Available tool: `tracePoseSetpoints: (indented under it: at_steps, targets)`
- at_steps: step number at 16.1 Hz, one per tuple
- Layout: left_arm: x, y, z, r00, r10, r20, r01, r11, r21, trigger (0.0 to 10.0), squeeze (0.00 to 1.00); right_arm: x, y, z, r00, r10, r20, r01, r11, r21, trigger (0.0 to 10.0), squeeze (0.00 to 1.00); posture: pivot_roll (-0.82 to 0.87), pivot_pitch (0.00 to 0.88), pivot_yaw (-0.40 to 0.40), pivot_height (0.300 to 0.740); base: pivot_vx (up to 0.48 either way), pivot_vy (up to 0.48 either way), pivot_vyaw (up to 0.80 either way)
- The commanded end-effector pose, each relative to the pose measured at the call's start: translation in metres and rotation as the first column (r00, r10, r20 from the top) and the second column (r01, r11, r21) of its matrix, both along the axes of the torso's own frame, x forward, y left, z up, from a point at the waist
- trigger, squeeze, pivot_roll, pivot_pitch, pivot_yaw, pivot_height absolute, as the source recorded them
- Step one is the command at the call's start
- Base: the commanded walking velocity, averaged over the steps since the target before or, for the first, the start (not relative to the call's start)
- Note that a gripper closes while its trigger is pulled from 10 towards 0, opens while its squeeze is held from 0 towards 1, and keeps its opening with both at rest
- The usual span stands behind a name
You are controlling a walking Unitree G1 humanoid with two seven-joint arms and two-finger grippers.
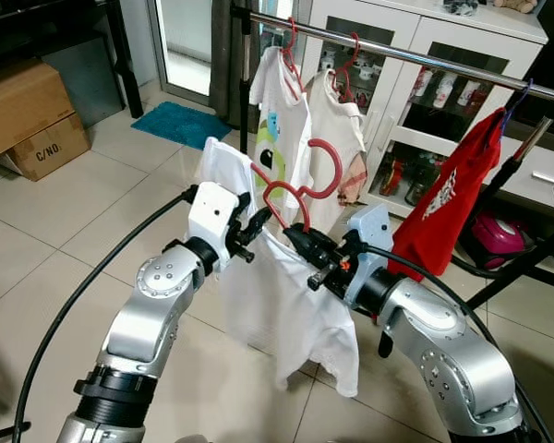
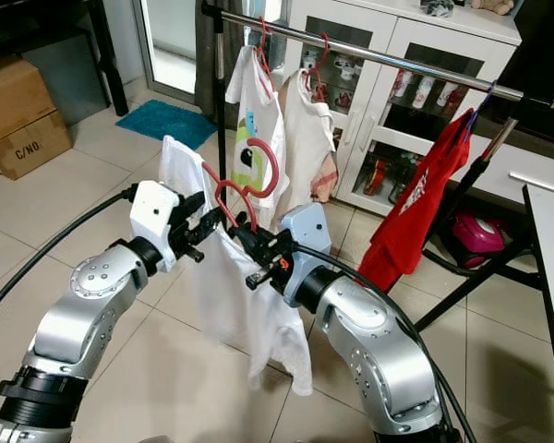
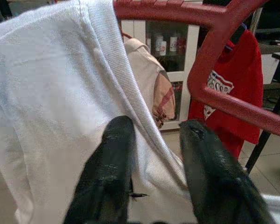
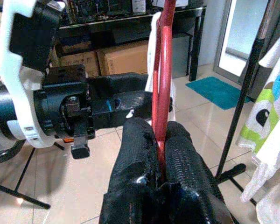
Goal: Hang hanger
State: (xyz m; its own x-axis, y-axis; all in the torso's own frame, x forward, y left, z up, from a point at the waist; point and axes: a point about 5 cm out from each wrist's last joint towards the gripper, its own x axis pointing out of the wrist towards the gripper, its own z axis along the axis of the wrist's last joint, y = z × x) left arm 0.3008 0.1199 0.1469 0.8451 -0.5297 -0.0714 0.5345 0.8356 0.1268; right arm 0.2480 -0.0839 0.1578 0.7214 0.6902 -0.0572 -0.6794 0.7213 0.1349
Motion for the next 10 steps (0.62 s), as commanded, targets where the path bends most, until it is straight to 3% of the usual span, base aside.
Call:
tracePoseSetpoints:
  at_steps: [1, 10]
  targets:
    - [0.0021, -0.0059, 0.0014, 1.000, -0.014, 0.000, 0.014, 1.000, 0.011, 0.0, 0.00, -0.0022, -0.0015, 0.0148, 0.998, 0.005, 0.070, -0.008, 0.999, 0.037, 10.0, 0.00, -0.02, 0.000, -0.075, 0.740, 0.000, 0.000, 0.00]
    - [0.0042, -0.0005, -0.0066, 0.998, 0.006, -0.066, -0.006, 1.000, 0.007, 0.0, 0.00, -0.0025, -0.0031, 0.0154, 0.998, -0.005, 0.069, 0.001, 0.999, 0.053, 10.0, 0.00, -0.03, 0.000, -0.069, 0.740, 0.000, 0.000, 0.00]
